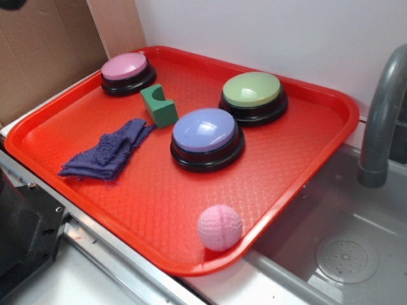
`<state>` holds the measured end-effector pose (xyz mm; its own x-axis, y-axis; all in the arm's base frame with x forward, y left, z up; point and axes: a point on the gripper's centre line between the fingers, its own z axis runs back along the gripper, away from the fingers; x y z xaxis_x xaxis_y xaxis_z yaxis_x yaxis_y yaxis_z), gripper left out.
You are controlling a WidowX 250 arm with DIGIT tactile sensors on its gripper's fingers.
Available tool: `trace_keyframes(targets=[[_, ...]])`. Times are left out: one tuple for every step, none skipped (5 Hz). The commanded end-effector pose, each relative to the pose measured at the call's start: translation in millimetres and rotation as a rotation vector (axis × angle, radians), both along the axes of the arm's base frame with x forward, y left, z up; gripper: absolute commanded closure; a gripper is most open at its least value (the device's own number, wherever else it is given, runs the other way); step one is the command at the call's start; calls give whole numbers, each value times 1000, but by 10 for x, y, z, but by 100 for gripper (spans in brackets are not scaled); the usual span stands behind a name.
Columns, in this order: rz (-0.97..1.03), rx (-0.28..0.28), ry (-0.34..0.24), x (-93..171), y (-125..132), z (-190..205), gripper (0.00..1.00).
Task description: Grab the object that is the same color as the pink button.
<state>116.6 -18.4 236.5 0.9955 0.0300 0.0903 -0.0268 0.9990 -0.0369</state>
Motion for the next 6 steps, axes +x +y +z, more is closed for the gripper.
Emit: trace_keyframes(targets=[[0,0,0,0,0,0,0],[1,-47,-48,163,-259,-155,0],[-8,-59,-18,310,-519,-360,0],[-7,-155,-55,475,-834,-621,0],[62,-208,-4,537,-1019,-854,0],[135,-284,36,573,-1202,-1164,0]])
